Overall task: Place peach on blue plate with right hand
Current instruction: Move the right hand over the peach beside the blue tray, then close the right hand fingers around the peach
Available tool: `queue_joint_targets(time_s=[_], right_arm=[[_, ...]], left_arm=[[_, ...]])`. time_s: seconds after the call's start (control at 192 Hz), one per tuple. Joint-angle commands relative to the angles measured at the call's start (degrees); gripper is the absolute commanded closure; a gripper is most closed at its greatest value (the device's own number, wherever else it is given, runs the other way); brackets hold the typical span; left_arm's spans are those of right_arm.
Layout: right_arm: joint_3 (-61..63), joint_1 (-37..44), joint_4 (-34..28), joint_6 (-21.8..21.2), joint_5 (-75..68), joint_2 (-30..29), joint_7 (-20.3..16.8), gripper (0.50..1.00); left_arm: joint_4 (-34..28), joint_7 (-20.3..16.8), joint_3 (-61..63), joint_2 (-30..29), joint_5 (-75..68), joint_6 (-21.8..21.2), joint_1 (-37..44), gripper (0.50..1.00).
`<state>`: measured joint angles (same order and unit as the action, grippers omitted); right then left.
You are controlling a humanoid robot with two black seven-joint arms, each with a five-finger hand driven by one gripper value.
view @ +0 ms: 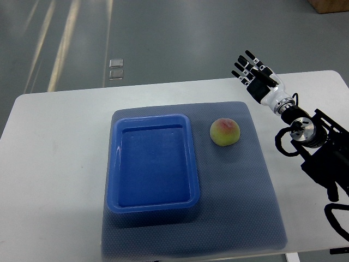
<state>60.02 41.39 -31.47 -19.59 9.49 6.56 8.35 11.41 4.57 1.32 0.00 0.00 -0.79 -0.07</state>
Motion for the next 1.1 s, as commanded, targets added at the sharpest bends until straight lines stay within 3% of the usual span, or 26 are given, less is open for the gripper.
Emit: queue_joint_targets(time_s=[0.0,0.219,0.36,0.37,0.412,0.464,0.469,0.542,0.683,0.735,0.782,0.787,0.866,0.871,0.913,1.095], right_arm=[[0.0,0.0,0.0,0.2,0.0,0.0,0.1,0.562],[-0.2,0.2,0.0,-0.5,0.3,0.1,-0.1,0.564],[-6.9,3.4,-0.6,-2.1,9.2,3.6,-0.2,0.564],[-12.9,5.9,-1.7,-3.3,16.7,5.7,-0.1,0.564],[-17.2,7.9,-3.2,-4.1,22.1,7.7,-0.1,0.564],[-17.2,7.9,-3.2,-4.1,22.1,7.7,-0.1,0.564],[-22.2,10.0,-5.8,-5.0,28.5,10.7,-0.1,0.564],[-29.4,13.5,-10.3,-6.2,37.1,14.7,-0.1,0.564],[-37.7,18.4,-14.0,-5.8,44.9,16.6,-0.2,0.564],[-44.2,22.5,-15.3,-5.6,47.7,17.3,-3.3,0.564],[-44.2,22.5,-15.3,-5.6,47.7,17.3,-3.3,0.564],[-46.0,23.7,-15.5,-6.0,47.7,17.7,-6.2,0.564],[-46.8,24.0,-15.9,-6.0,47.8,17.6,-7.6,0.564],[-47.2,24.1,-16.5,-5.6,47.7,17.4,-9.2,0.564],[-47.2,24.0,-17.0,-5.6,47.5,17.3,-10.7,0.564],[-46.9,22.4,-19.3,-5.7,47.2,17.9,-12.0,0.564]], left_arm=[[-0.1,0.0,0.0,0.0,0.0,0.0,0.1,0.5],[0.2,0.0,0.0,0.0,0.0,0.0,0.1,0.5],[0.1,0.0,0.1,0.0,0.0,0.0,0.0,0.5],[0.2,0.0,0.1,0.0,0.0,0.0,0.1,0.5],[0.3,0.0,0.2,0.0,0.0,0.0,0.0,0.5],[0.3,0.0,0.2,0.0,0.0,0.0,0.0,0.5],[0.4,0.0,0.2,0.0,0.0,0.1,0.0,0.5],[0.5,0.0,0.2,0.0,-0.1,0.1,0.0,0.5],[0.6,0.0,0.2,0.0,-0.2,0.1,0.0,0.5],[0.6,0.0,0.2,0.0,-0.2,0.1,0.0,0.5],[0.6,0.0,0.2,0.0,-0.2,0.1,0.0,0.5],[0.5,0.0,0.2,0.0,-0.1,0.1,0.0,0.5],[0.5,0.0,0.2,0.0,-0.1,0.1,0.0,0.5],[0.5,0.0,0.1,0.0,-0.1,0.1,0.0,0.5],[0.5,0.0,0.1,0.0,0.0,0.1,0.0,0.5],[0.5,0.0,0.1,0.0,0.0,0.1,0.0,0.5]])
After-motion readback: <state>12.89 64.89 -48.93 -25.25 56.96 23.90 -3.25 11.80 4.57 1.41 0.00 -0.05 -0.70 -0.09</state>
